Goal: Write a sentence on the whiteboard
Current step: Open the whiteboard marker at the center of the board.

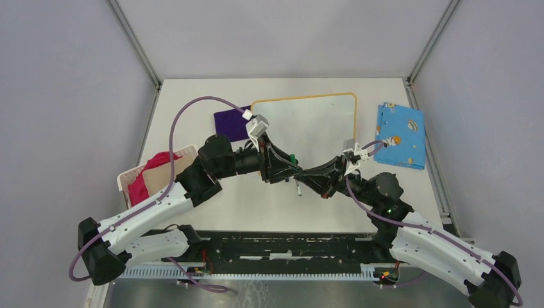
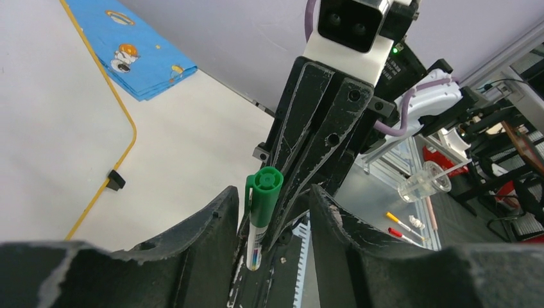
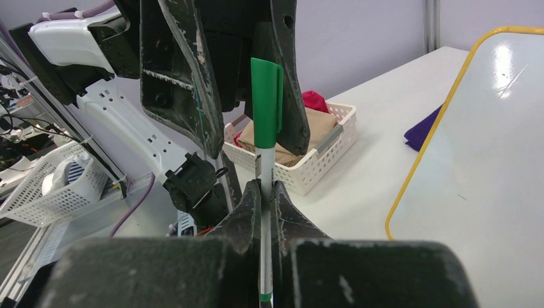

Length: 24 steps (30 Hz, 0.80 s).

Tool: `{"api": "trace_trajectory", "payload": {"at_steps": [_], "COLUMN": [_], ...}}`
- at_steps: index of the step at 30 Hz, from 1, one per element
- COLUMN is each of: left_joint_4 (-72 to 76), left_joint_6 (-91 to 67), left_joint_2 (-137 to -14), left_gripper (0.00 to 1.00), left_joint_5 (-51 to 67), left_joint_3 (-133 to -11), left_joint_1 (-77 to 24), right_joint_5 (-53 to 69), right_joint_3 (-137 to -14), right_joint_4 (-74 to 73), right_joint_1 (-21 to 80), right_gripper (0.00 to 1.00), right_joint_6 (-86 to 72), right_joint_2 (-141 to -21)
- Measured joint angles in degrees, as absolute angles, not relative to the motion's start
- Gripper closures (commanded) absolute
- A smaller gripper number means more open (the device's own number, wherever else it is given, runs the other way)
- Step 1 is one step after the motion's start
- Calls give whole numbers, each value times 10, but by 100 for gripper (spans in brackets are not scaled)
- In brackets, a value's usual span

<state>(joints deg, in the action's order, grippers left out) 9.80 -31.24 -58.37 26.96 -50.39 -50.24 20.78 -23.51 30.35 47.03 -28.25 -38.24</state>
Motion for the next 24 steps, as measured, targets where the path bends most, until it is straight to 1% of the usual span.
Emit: {"api": "trace_trajectory", "payload": {"at_steps": [4, 12, 20, 24], "left_joint_4": [82, 73, 73, 73], "left_joint_6": [-299, -289, -288, -288], "left_joint_2": [-583, -565, -561, -561], "left_gripper": [52, 53, 59, 65], "left_joint_5": [266, 251, 242, 241], "left_joint_3": [-504, -504, -504, -504], "left_joint_1": [-503, -503, -503, -503], "right_joint_5": [208, 208, 208, 209], "right_joint_3": [-236, -237, -237, -237], "right_joint_4": [303, 303, 304, 306], "right_joint_1": [470, 470, 470, 470], "right_gripper": [100, 100, 100, 100], "right_joint_6": [-290, -302, -309, -309], "right_joint_2": [-385, -388, -391, -391]}}
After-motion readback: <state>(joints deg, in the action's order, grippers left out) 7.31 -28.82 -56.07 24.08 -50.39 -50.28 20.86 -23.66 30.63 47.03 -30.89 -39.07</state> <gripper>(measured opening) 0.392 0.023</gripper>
